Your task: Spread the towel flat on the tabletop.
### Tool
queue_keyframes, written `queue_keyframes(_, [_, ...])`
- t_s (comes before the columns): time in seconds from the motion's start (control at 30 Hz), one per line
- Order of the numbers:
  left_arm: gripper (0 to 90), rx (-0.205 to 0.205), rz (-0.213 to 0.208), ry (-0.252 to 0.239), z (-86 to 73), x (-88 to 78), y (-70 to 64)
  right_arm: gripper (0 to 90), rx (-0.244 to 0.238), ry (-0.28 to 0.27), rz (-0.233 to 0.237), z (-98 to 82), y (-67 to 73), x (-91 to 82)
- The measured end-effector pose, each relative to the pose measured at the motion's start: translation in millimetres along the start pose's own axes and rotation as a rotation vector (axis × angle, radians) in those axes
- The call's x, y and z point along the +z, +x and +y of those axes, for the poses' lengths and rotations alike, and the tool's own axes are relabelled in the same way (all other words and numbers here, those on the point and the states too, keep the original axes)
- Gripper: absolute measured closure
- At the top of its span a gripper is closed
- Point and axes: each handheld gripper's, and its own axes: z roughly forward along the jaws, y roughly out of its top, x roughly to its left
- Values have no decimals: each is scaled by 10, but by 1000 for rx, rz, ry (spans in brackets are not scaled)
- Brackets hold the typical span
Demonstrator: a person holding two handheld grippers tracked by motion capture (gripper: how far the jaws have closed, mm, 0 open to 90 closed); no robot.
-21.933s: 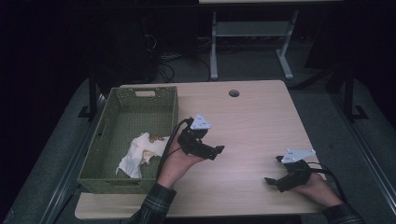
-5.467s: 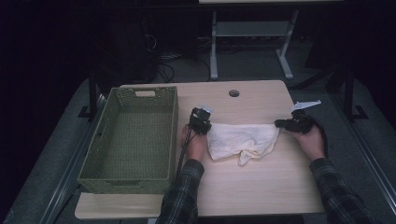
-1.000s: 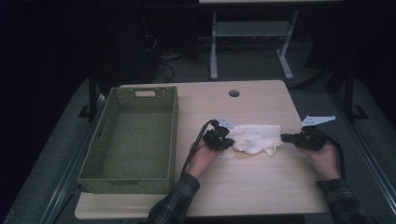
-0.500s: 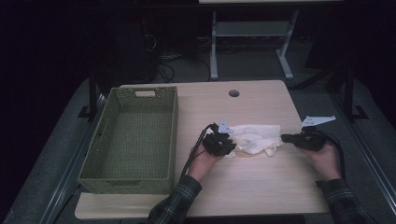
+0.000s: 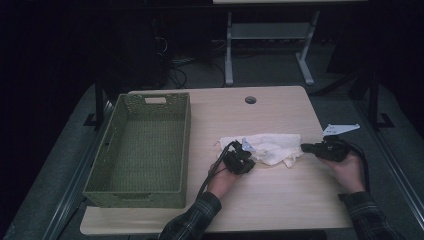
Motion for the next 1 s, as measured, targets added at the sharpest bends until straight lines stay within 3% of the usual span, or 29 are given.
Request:
queue_keyframes(0.13, [881, 0, -16, -5, 14, -90, -21, 869, -1, -22, 9, 12, 3, -59])
queue_keyframes(0.27, [882, 3, -6, -30, 11, -287, -54, 869, -17, -46, 19, 18, 39, -137])
queue_keyframes(0.43, [882, -43, 13, -69, -73, -530, -61, 869, -31, -49, 29, 2, 104, -205])
queue_keyframes(0.67, [883, -94, 24, -84, -267, -780, -94, 868, -48, -70, 55, -72, 222, -383])
queue_keyframes(1.0, [885, -109, 39, -49, -423, -872, -262, 868, -80, -53, 93, -305, 445, -593])
